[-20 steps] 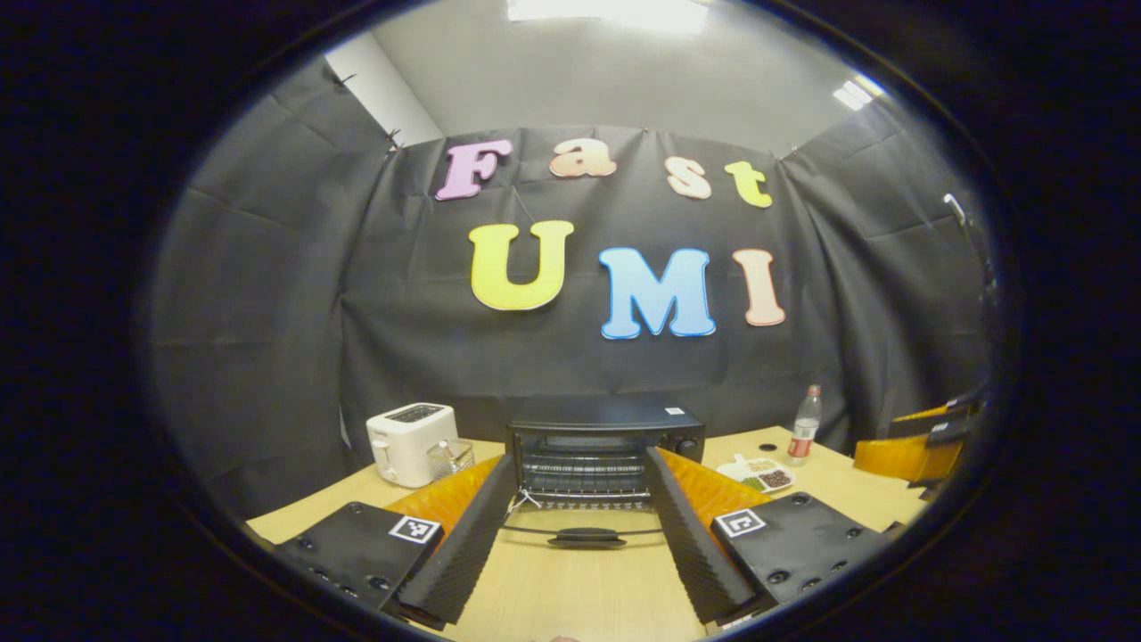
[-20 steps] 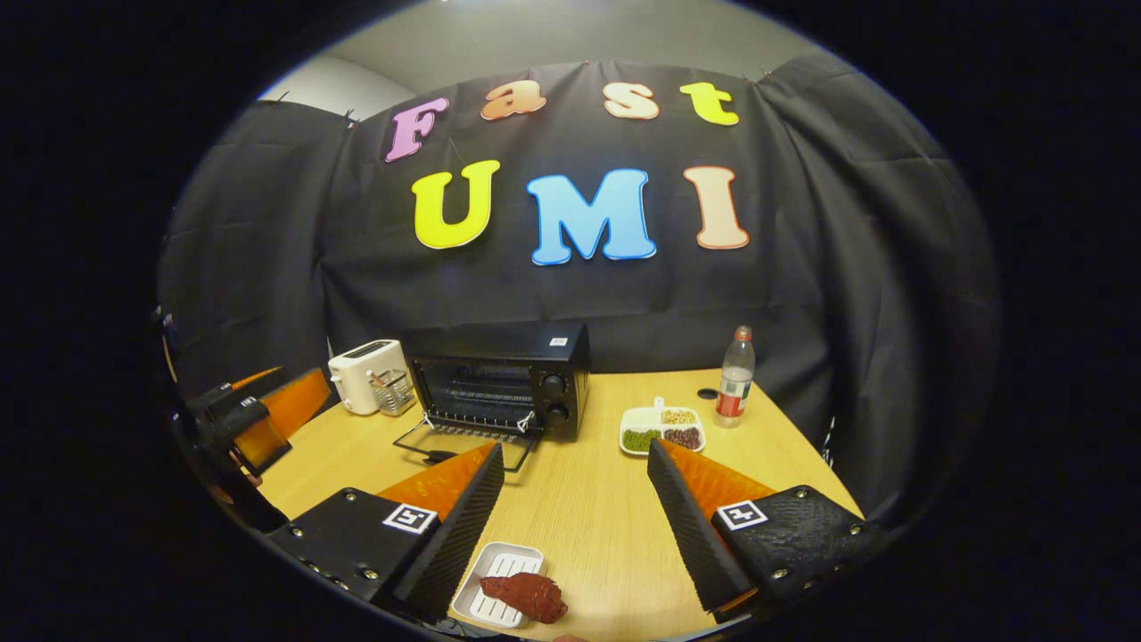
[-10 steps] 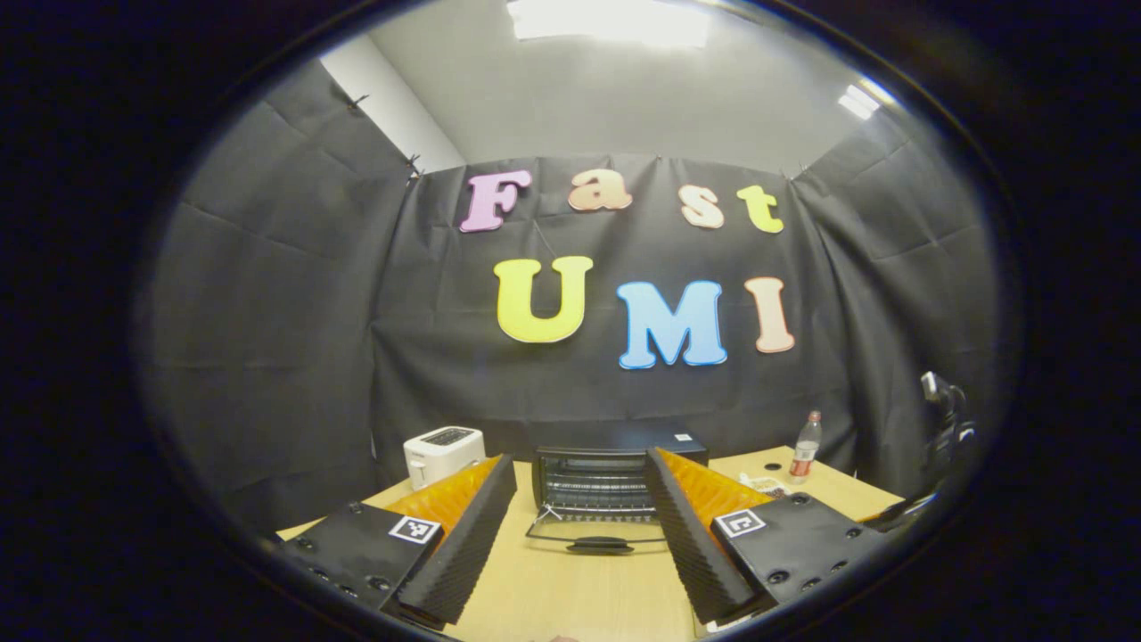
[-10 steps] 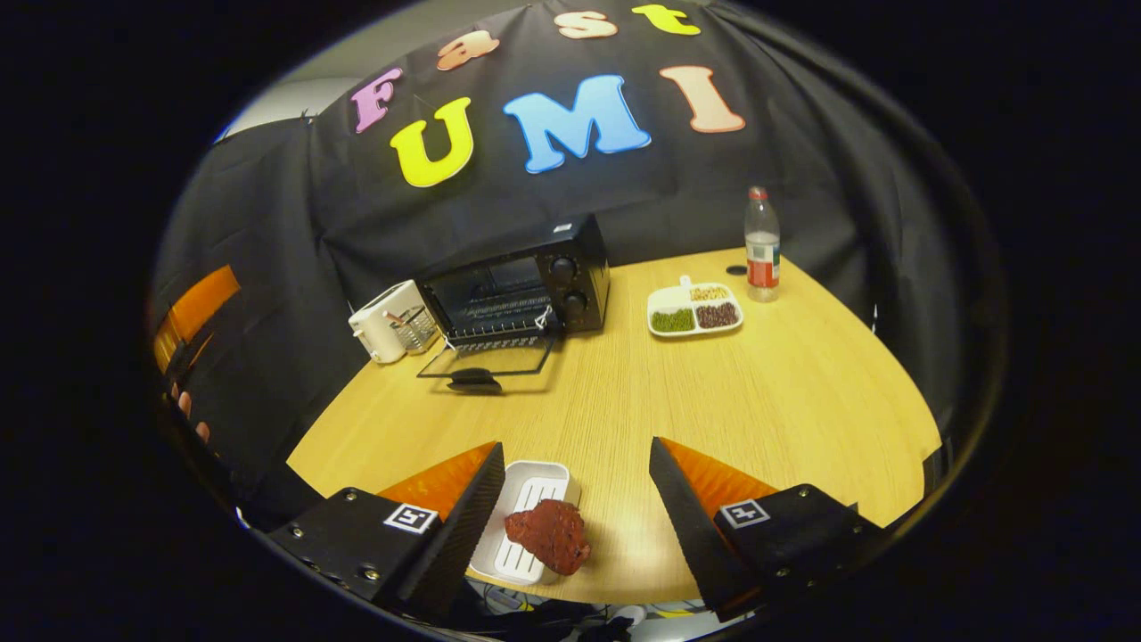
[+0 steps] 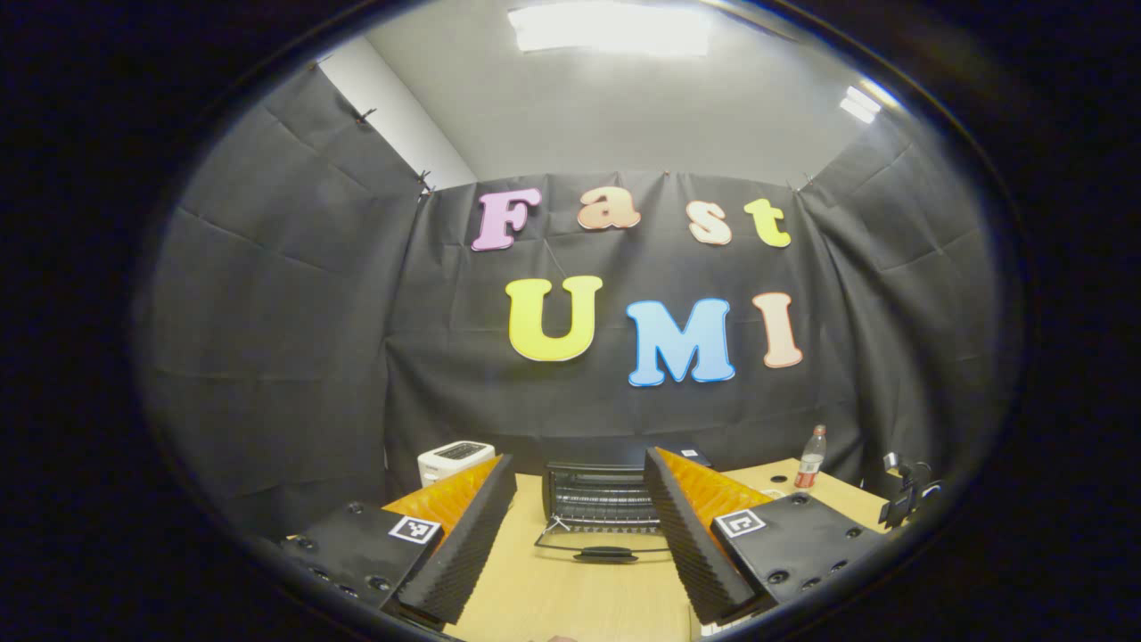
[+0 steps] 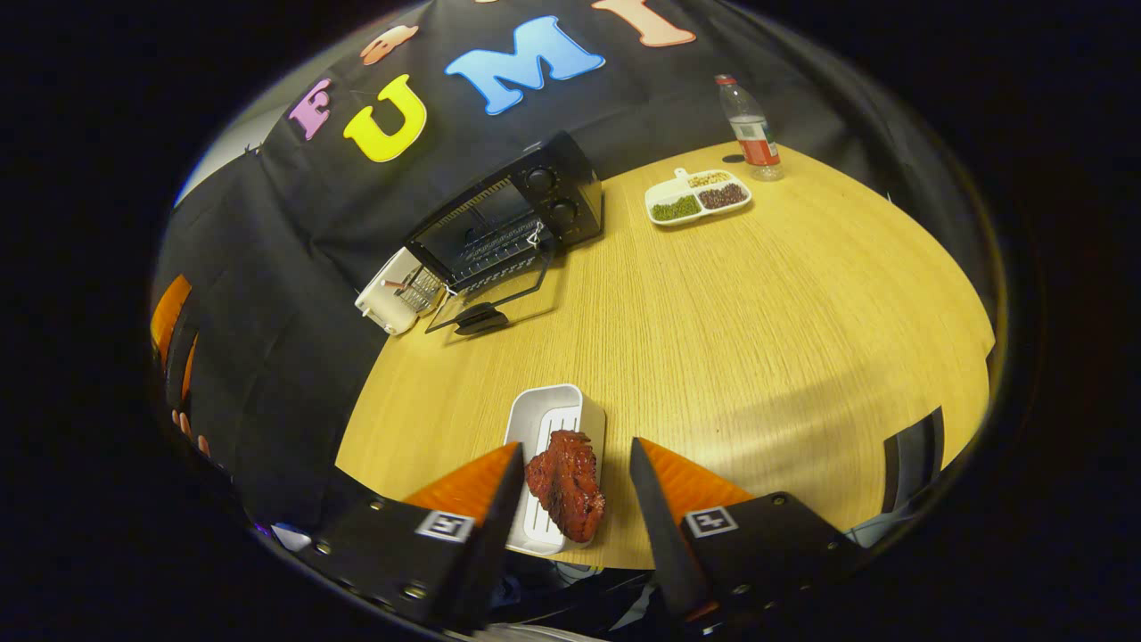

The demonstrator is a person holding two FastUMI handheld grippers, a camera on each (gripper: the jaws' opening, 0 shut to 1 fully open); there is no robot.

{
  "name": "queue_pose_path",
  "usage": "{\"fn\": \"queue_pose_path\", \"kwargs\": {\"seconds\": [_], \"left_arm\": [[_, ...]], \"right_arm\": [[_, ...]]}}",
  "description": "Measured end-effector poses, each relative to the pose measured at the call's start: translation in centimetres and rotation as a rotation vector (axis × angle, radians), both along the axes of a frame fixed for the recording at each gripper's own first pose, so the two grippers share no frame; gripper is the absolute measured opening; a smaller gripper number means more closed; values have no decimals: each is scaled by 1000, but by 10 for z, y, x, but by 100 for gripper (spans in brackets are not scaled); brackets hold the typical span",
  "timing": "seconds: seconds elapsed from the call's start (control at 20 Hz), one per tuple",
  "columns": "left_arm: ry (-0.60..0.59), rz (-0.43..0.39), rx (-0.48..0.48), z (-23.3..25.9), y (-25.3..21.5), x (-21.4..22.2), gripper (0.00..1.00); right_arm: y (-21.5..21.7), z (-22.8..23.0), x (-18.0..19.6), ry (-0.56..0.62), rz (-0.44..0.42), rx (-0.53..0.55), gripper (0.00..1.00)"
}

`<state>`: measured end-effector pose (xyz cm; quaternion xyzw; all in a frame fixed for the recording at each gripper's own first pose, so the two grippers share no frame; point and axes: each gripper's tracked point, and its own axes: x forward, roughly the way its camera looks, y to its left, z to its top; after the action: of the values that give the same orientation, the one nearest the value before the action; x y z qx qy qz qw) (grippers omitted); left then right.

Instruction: Open the electric oven with the left hand, put the food in, and close the electric oven.

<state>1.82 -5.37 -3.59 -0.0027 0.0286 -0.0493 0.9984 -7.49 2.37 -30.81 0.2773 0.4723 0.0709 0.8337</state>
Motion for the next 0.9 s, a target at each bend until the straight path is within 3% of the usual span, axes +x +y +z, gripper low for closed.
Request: {"fn": "queue_pose_path", "kwargs": {"seconds": [0.05,0.2,0.3,0.4,0.45,0.6,0.85,0.9], "left_arm": [[1,6,0,0,0,-2,94],[-4,31,-8,1,5,-5,92],[-10,52,-18,4,10,-5,91],[-26,68,-30,7,13,-6,100],[-33,72,-28,8,14,-5,100],[-55,76,-23,12,20,2,99],[-66,59,-47,9,27,30,96],[-65,54,-51,6,30,37,100]], "right_arm": [[2,-1,-2,20,7,27,52],[10,-3,-10,56,40,87,52],[18,0,-8,58,63,105,23],[23,-1,0,31,78,119,22],[18,6,5,3,92,95,7],[20,27,5,-24,117,73,7],[33,72,42,-95,69,116,6],[37,77,50,-111,61,114,7]]}}
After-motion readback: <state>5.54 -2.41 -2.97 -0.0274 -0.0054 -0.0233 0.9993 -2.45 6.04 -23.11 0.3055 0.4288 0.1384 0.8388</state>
